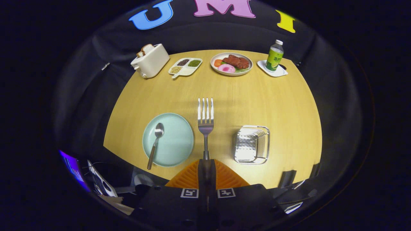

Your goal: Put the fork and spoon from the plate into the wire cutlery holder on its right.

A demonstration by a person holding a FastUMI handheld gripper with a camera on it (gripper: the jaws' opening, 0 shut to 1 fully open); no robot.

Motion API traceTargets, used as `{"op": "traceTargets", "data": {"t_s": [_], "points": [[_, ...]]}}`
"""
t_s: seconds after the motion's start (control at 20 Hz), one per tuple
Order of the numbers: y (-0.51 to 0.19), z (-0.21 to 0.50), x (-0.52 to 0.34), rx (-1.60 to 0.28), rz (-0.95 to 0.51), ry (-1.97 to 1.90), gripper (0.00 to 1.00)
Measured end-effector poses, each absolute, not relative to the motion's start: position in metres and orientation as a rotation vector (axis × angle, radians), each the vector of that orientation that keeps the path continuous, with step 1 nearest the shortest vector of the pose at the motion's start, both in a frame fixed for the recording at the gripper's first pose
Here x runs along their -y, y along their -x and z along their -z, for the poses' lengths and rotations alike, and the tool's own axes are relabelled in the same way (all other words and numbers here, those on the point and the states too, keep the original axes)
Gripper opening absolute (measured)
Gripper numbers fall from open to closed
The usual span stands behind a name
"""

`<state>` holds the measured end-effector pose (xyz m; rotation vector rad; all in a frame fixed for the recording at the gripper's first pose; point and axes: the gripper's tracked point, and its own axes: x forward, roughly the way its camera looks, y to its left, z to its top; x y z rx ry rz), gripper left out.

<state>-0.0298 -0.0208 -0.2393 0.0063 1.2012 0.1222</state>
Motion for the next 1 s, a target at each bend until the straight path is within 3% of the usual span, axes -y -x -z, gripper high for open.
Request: {"op": "traceTargets", "data": {"t_s": [0.35, 1.0], "points": [[0.056, 0.253, 0.105, -1.393, -0.084, 0.108, 0.07], [0.048, 0.309, 0.121, -1.744, -0.193, 0.352, 0.07]]}}
